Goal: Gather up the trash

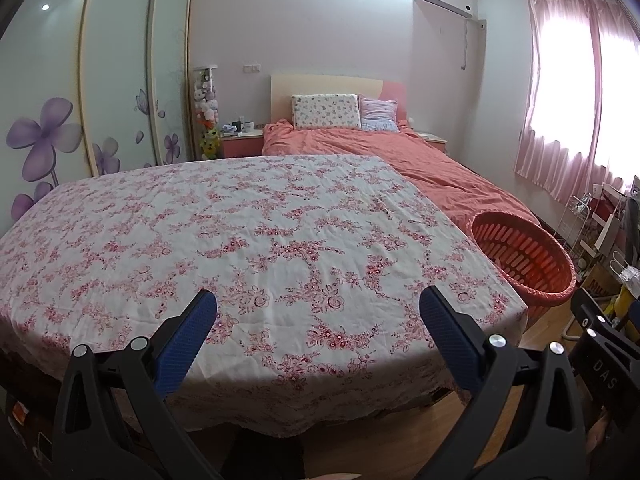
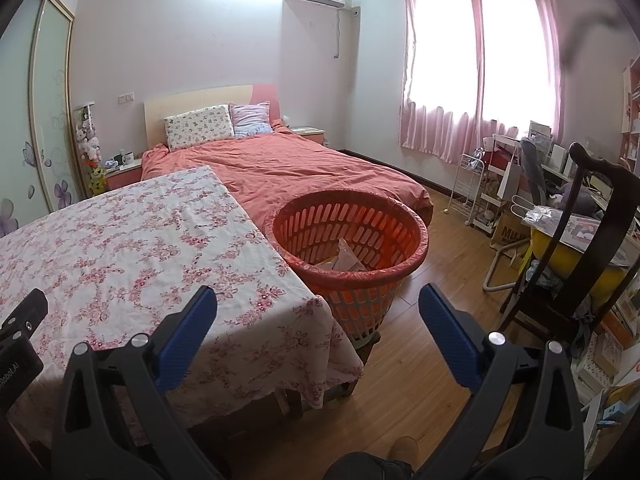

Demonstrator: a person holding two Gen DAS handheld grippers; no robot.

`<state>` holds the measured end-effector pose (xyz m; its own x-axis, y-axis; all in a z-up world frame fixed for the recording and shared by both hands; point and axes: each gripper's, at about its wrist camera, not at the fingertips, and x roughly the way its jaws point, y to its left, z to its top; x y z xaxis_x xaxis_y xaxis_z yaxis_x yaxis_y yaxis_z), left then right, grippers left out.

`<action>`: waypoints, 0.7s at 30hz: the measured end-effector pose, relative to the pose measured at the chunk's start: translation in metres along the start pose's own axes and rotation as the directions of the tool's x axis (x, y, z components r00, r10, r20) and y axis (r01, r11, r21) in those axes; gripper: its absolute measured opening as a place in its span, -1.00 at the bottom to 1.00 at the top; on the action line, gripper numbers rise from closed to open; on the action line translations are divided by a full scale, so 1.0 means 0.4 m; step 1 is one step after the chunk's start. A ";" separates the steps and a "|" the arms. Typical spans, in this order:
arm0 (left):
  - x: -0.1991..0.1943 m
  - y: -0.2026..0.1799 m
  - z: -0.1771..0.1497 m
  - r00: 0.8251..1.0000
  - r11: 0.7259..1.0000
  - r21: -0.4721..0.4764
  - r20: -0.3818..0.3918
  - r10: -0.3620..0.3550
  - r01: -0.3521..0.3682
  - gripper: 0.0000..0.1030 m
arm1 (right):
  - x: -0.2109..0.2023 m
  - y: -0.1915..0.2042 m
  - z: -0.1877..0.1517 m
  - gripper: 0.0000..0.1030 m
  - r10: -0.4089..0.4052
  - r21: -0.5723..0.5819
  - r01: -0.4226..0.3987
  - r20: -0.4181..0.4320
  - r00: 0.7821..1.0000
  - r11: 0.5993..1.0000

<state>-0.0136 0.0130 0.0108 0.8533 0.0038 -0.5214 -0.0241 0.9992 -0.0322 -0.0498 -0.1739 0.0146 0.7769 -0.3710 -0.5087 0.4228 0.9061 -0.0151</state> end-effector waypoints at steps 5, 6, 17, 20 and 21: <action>0.000 -0.001 0.000 1.000 1.000 0.000 0.000 0.000 0.000 0.94 | 0.001 0.001 0.000 0.91 0.001 0.000 -0.001 -0.001 1.000 1.000; -0.001 -0.001 0.000 1.000 1.000 0.001 0.000 0.000 0.000 0.94 | 0.001 0.001 0.000 0.91 0.001 0.000 -0.001 -0.001 1.000 1.000; -0.001 0.000 -0.005 1.000 1.000 0.002 -0.007 0.000 0.000 0.94 | 0.001 0.004 -0.003 0.91 0.003 -0.001 -0.003 -0.002 1.000 1.000; 0.000 0.000 -0.006 1.000 1.000 0.002 -0.007 -0.001 0.001 0.94 | 0.001 0.004 -0.002 0.91 0.002 -0.001 -0.002 -0.001 1.000 1.000; -0.001 0.000 -0.006 1.000 1.000 0.002 -0.008 -0.001 0.001 0.94 | 0.002 0.004 -0.002 0.91 0.002 -0.001 -0.002 -0.001 1.000 1.000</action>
<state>-0.0150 0.0131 0.0090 0.8494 0.0029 -0.5278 -0.0225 0.9993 -0.0307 -0.0489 -0.1725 0.0135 0.7772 -0.3688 -0.5098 0.4208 0.9070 -0.0147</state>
